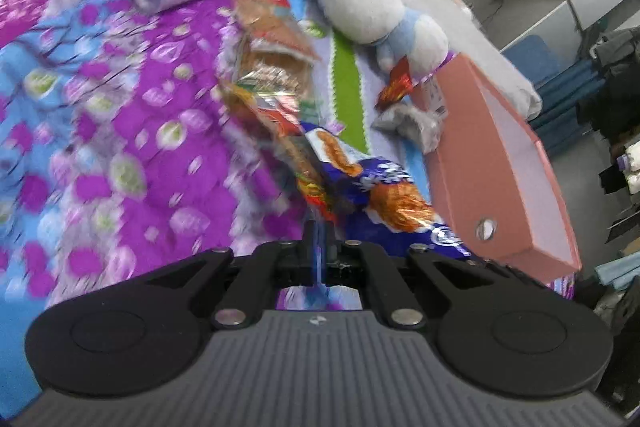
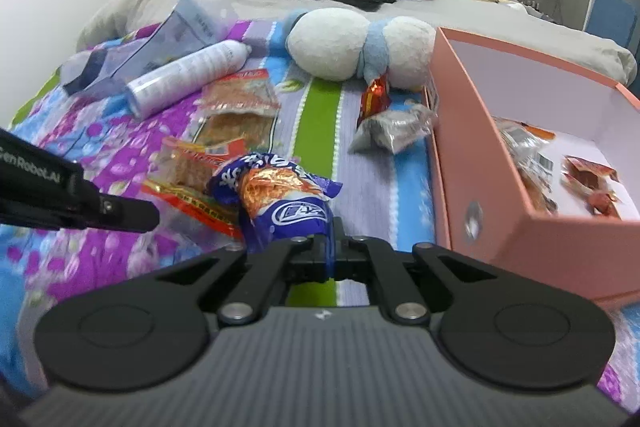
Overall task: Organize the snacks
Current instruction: 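Grasp the blue-and-orange chip bag with the right tool, then grasp the red-labelled dried tofu packet with left tool while right tool holds chip bag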
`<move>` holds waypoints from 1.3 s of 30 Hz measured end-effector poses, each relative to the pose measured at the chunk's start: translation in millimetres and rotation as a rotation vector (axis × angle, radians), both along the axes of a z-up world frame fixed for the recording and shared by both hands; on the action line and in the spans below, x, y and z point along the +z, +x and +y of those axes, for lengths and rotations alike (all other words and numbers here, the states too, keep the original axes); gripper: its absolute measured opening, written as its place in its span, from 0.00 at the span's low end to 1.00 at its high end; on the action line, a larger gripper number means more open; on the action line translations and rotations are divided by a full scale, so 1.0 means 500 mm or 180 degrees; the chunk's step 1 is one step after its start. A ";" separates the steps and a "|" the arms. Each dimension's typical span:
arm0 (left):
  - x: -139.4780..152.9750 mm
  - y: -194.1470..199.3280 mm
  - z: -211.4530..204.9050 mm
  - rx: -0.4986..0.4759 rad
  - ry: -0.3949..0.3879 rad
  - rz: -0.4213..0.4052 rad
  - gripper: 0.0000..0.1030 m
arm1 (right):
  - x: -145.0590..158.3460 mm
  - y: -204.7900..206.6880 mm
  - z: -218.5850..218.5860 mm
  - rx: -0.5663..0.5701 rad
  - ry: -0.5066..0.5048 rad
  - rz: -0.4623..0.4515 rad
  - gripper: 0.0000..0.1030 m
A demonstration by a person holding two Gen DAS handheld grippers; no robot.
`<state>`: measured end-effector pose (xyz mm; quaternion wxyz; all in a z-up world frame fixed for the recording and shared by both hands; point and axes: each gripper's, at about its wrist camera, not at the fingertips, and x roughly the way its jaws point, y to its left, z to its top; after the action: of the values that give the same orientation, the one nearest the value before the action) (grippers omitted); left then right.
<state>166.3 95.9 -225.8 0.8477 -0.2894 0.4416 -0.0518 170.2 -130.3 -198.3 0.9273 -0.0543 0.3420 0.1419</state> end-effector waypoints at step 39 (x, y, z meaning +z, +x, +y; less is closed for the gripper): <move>-0.037 0.033 0.002 -0.0166 0.0503 0.0596 0.83 | 0.096 0.004 -0.081 0.0590 0.0430 0.0783 0.73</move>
<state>182.7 96.8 -244.2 0.8213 -0.2136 0.5289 -0.0117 172.0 -170.9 -150.1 0.8629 -0.0054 0.4362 0.2551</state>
